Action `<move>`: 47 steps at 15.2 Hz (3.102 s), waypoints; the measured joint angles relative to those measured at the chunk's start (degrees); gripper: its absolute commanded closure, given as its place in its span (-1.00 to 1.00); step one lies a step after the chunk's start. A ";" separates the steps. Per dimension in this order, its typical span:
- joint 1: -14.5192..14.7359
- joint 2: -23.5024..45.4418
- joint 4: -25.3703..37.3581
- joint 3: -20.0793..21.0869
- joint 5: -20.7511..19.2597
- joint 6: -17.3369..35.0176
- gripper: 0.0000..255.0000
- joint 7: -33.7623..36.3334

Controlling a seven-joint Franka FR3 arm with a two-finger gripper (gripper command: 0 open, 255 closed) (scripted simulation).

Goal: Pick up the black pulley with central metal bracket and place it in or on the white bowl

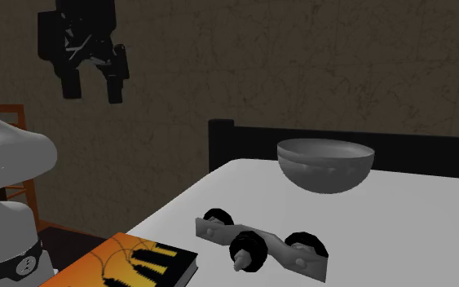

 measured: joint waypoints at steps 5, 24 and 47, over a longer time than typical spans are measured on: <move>-0.25 4.70 0.11 -0.79 -0.69 4.53 -1.00 -1.01; -1.40 42.87 16.82 -3.90 -2.51 26.13 -1.00 -6.19; -1.55 45.54 13.90 -4.06 -2.73 31.74 1.00 -6.00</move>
